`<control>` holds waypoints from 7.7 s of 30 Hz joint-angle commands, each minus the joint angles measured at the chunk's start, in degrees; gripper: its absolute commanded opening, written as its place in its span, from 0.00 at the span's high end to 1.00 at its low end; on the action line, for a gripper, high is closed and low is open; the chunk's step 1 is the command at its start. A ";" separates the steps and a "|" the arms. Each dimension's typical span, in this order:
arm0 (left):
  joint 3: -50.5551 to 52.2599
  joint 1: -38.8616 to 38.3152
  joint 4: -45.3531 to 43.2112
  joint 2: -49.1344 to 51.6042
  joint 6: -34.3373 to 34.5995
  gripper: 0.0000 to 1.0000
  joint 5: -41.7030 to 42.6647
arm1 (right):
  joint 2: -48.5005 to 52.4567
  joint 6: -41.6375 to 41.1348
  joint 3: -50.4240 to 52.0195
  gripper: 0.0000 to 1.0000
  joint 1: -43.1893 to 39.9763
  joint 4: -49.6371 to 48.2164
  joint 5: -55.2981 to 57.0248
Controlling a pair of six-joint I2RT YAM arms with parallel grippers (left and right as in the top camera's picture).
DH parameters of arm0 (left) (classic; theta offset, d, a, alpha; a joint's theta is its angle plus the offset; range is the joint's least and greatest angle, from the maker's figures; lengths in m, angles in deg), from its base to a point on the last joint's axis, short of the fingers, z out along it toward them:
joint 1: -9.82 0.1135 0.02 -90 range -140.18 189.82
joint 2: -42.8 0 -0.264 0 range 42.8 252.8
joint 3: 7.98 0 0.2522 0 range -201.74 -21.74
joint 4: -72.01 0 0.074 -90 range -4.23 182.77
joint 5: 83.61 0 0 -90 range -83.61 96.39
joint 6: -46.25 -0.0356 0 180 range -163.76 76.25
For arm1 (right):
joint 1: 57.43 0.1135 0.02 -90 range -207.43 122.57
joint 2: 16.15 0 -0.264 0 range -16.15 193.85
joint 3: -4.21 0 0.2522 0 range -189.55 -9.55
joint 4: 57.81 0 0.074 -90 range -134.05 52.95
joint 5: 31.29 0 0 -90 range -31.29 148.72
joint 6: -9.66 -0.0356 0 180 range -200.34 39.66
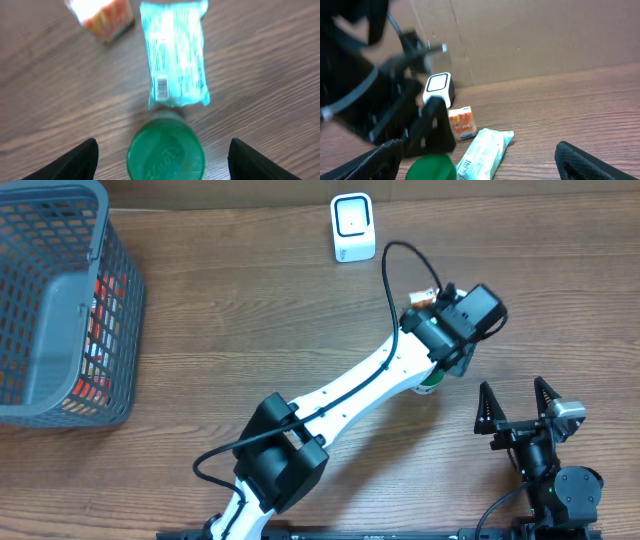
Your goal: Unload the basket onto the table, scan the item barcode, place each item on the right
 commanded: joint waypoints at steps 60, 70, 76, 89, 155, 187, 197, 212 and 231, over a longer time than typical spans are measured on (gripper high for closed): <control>-13.29 10.43 2.82 16.50 -21.14 0.36 17.09 | -0.44 -0.20 0.61 0.00 -0.35 -0.28 -0.13; -20.96 9.07 12.24 15.30 -14.75 0.23 22.05 | -0.44 -0.22 0.61 0.00 -0.33 -0.28 -0.13; -19.12 7.63 15.76 15.39 -9.55 0.27 10.21 | -0.44 -0.20 0.61 0.00 -0.35 -0.28 -0.13; -17.35 8.11 19.15 15.39 -5.49 0.53 6.23 | -0.44 -0.20 0.61 0.00 -0.33 -0.28 -0.13; -15.04 11.58 21.11 21.81 -3.61 0.51 11.91 | -0.44 -0.22 0.61 0.00 -0.35 -0.28 -0.13; -23.17 7.67 -6.10 29.99 -3.72 0.48 8.28 | -0.44 -0.20 0.61 0.00 -0.35 -0.28 -0.13; -23.41 7.67 6.58 26.29 -9.70 0.74 9.18 | -0.44 -0.20 0.61 0.00 -0.33 -0.28 -0.13; -24.20 8.26 22.23 19.69 -9.40 0.60 12.41 | -0.44 -0.20 0.61 0.00 -0.35 -0.28 -0.13; -23.69 14.27 28.33 22.67 -2.10 0.67 4.09 | -0.44 -0.20 0.61 0.00 -0.35 -0.28 -0.13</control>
